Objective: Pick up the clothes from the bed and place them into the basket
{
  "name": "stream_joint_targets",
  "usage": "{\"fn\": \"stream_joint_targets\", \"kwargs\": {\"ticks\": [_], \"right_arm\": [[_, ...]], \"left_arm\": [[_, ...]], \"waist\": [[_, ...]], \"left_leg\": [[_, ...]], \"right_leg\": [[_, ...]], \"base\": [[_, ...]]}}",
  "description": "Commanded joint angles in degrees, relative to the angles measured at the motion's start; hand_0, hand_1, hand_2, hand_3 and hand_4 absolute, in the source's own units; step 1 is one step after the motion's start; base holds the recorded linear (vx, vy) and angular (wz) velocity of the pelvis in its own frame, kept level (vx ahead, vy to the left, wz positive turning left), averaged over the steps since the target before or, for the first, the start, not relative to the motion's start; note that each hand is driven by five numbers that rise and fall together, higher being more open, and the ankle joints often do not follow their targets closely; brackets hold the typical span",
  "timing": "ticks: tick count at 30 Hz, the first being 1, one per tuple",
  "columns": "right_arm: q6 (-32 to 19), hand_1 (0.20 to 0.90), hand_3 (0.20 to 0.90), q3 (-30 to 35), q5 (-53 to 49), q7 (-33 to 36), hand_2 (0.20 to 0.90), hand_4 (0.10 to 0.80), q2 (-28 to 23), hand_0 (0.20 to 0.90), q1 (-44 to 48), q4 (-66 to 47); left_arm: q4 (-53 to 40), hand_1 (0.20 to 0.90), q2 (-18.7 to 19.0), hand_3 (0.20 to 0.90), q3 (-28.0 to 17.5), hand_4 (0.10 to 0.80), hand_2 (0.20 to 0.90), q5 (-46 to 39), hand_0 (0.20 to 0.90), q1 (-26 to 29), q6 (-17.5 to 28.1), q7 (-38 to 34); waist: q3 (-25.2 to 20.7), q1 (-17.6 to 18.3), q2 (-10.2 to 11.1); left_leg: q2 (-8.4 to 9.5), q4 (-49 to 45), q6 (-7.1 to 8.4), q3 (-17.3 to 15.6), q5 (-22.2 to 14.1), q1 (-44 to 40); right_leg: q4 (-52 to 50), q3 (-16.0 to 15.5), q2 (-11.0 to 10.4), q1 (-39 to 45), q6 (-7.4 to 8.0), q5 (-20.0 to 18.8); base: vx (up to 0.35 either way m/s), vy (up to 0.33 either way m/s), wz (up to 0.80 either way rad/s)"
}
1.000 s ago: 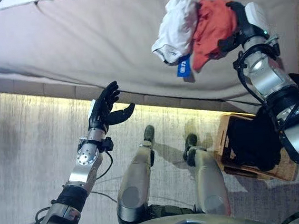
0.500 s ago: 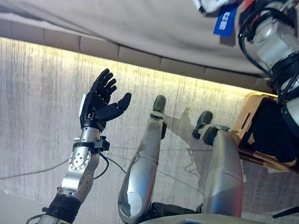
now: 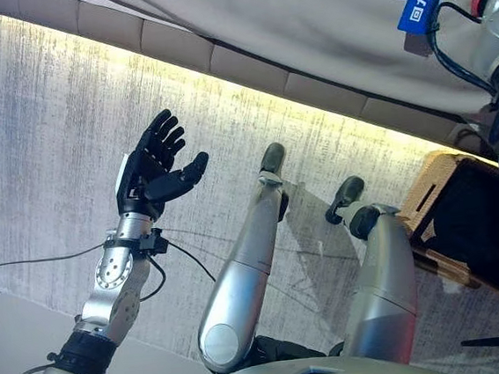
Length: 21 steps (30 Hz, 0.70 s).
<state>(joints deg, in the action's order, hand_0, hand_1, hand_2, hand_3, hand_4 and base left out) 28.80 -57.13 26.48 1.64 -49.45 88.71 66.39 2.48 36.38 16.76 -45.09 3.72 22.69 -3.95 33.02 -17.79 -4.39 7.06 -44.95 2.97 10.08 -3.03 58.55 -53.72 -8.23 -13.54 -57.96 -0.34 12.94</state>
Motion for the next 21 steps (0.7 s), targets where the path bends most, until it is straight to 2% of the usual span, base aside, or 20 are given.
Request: {"fn": "stream_joint_targets", "kwargs": {"ticks": [1,6,11,15,16,17,21], "right_arm": [[1.92,0.300,0.200,-5.82,2.01,2.99,0.300,0.100,-7.95,0.300,4.09,2.45],[-1.58,0.300,0.200,-2.20,-2.87,8.33,0.300,0.100,-10.06,0.300,1.25,2.80],[-8.97,0.300,0.200,7.28,-10.96,14.15,0.300,0.100,-13.01,0.300,-3.03,-0.16],[-13.06,0.300,0.200,12.27,-12.36,14.54,0.300,0.100,-14.75,0.300,-5.46,-3.32],[-13.70,0.300,0.200,12.95,-12.39,14.45,0.300,0.100,-15.01,0.300,-6.01,-3.92],[-14.25,0.300,0.200,13.55,-12.60,14.65,0.300,0.100,-15.43,0.300,-6.45,-4.47],[-16.92,0.300,0.200,14.59,-13.43,14.06,0.300,0.100,-17.49,0.300,-7.70,-6.89]], "left_arm": [[-6.92,0.900,-0.42,0.900,-5.03,0.800,0.900,-0.68,0.900,-1.74,5.01,1.91],[-7.26,0.900,-0.05,0.900,-5.09,0.800,0.900,-0.96,0.900,-2.12,5.71,2.78],[-6.20,0.900,-0.83,0.900,-5.29,0.800,0.900,-0.53,0.900,-0.57,5.55,2.59],[-5.61,0.900,-1.88,0.900,-5.05,0.800,0.900,-0.21,0.900,0.28,4.15,1.85],[-5.34,0.900,-2.13,0.900,-4.82,0.800,0.900,0.29,0.900,0.48,3.68,1.51],[-5.10,0.900,-2.25,0.900,-4.60,0.800,0.900,0.58,0.900,0.68,3.50,1.43],[-3.86,0.900,-2.87,0.900,-3.72,0.800,0.900,1.19,0.900,1.16,2.20,0.22]], "waist": [[-3.22,0.97,-2.96],[-3.22,1.74,-1.95],[-3.22,3.61,0.12],[-5.04,4.80,1.83],[-5.84,5.11,2.26],[-6.29,5.43,2.55],[-8.83,6.92,4.02]], "left_leg": [[-0.76,-6.90,-5.41,-3.43,-9.90,-4.05],[-1.56,-4.92,-4.95,-4.14,-10.47,-10.21],[-2.50,0.51,-4.30,-5.31,-10.34,-20.93],[-3.39,5.13,-4.13,-5.87,-10.14,-28.00],[-3.63,6.41,-4.00,-5.89,-9.73,-29.50],[-3.73,7.84,-4.02,-6.03,-7.77,-29.96],[-4.81,11.90,-3.58,-6.84,-7.05,-34.83]], "right_leg": [[-0.45,-3.40,3.32,6.70,-1.59,1.91],[2.22,-3.74,3.43,12.71,-1.59,1.82],[7.60,-4.02,3.37,23.45,-1.56,1.72],[12.47,-3.81,3.62,30.24,-1.47,1.18],[13.83,-3.66,3.82,31.75,-1.42,0.95],[15.46,-4.02,3.76,32.40,-1.83,-0.60],[21.17,-3.49,4.35,37.47,-1.64,-1.74]], "base": [[-0.011,-0.020,-0.09],[-0.014,-0.001,-0.07],[-0.011,0.037,-0.15],[0.011,0.041,-0.21],[-0.044,0.052,-0.31],[-0.054,0.050,-0.26],[-0.003,0.040,-0.14]]}}
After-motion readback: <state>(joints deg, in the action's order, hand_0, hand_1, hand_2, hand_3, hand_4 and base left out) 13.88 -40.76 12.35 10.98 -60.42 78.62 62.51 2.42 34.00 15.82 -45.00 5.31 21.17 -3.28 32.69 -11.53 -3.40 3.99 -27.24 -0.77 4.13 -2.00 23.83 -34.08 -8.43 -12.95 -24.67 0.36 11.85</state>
